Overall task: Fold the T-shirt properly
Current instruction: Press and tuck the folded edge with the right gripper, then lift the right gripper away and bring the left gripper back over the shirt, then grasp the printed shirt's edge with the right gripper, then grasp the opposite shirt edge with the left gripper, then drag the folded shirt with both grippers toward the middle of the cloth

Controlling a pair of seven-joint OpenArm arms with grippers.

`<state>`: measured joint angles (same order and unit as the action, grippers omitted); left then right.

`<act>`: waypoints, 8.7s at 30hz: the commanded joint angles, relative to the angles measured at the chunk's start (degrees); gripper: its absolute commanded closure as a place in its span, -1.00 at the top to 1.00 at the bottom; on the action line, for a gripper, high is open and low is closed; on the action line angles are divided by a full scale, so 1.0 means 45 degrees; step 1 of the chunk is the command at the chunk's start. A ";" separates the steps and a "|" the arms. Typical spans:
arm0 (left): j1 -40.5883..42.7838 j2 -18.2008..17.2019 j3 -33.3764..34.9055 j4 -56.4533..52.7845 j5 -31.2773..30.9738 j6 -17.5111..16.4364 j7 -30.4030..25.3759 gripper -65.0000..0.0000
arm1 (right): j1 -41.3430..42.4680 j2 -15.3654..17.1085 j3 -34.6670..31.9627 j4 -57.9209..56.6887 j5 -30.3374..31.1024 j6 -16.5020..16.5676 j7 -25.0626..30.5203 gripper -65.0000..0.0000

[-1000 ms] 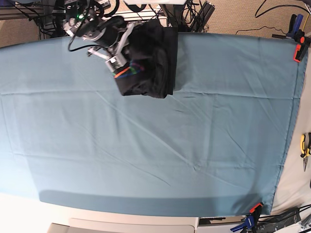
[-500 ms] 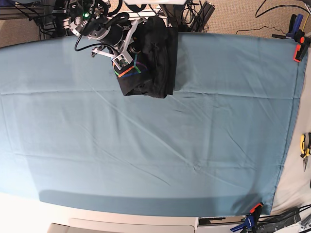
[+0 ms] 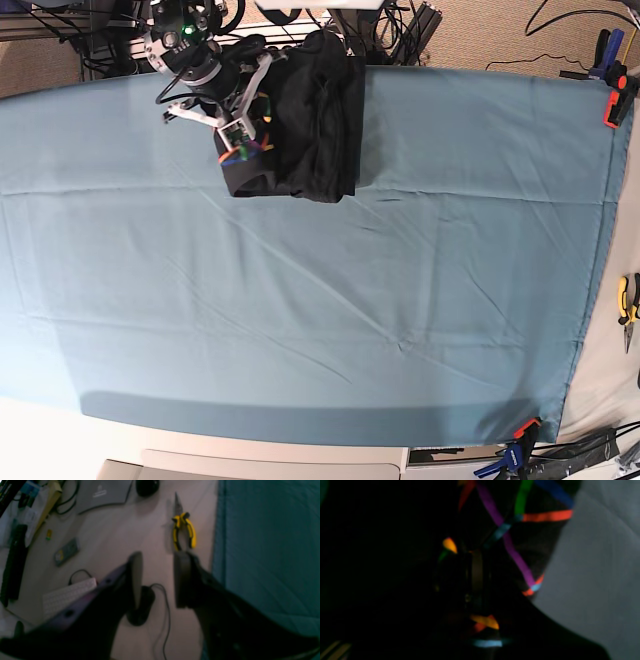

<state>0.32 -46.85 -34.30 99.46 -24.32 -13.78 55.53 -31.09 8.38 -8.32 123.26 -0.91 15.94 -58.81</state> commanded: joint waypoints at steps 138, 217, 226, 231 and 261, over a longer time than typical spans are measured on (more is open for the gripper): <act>0.6033 0.7276 0.9345 0.1501 -0.5153 -0.2851 0.0321 -1.00 | 0.4051 0.0787 0.6193 -0.3667 0.8228 0.1982 0.0651 0.12; 0.4556 0.6980 0.9306 0.2293 -0.3351 -0.2171 0.0607 -1.00 | 0.4862 -0.0845 0.6173 -0.6062 1.0875 0.3172 0.0058 -1.00; 0.2905 0.6513 0.9311 0.1996 -0.2676 -0.2025 0.0418 -1.00 | 0.4090 -0.1093 0.6178 -0.6057 1.1006 0.3181 -0.0151 -1.00; 0.1787 0.6173 0.9311 0.1443 -0.2686 -0.2016 0.0301 -1.00 | 0.3551 -0.1088 0.6178 -0.6018 1.1011 0.3308 -0.0287 -1.00; -0.2720 0.7009 0.9345 -0.2788 -0.2977 -0.1948 -0.0015 -1.00 | 0.0918 -0.1690 0.5289 -0.3944 1.2225 0.4192 -0.0612 -1.00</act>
<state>-10.48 -15.25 8.16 86.11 -37.06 -22.68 56.93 -26.83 0.75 15.57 104.55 52.99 34.13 -61.89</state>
